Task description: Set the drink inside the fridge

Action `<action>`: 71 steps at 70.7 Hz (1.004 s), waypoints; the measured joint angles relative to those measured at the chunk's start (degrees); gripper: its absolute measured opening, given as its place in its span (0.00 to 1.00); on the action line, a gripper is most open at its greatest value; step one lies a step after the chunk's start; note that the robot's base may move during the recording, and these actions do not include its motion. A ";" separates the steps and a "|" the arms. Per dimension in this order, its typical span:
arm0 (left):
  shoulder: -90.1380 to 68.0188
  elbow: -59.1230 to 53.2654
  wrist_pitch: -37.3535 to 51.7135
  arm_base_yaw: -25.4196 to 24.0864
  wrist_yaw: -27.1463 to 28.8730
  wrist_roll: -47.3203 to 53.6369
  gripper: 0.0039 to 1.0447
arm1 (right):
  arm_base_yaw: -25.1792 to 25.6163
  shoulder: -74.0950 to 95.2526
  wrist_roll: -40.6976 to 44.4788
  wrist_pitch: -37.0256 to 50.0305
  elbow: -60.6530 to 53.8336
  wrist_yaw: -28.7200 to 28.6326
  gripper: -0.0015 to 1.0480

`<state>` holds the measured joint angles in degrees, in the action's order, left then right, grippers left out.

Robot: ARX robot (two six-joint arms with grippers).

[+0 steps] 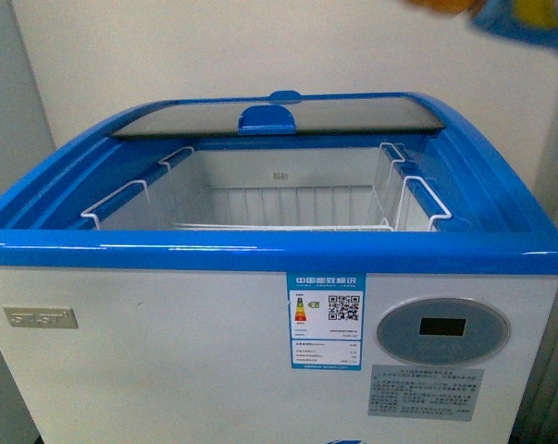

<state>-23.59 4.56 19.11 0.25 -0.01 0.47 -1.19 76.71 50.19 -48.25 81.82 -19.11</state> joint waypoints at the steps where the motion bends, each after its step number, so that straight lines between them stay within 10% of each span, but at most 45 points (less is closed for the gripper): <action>1: 0.22 -0.11 -0.13 0.00 0.00 0.00 0.02 | -0.46 1.46 0.81 -0.83 1.33 0.13 0.44; 33: 8.11 -3.74 -3.93 0.00 -0.11 -0.17 0.02 | -12.02 46.47 11.96 -30.14 58.03 5.16 0.44; 71: 23.23 -3.74 -19.02 0.00 0.00 -0.20 0.02 | -13.49 56.37 10.97 -31.61 65.11 10.49 0.44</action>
<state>-0.36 0.82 0.10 0.25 -0.01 0.27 -14.68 133.08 61.17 -79.85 146.93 -8.62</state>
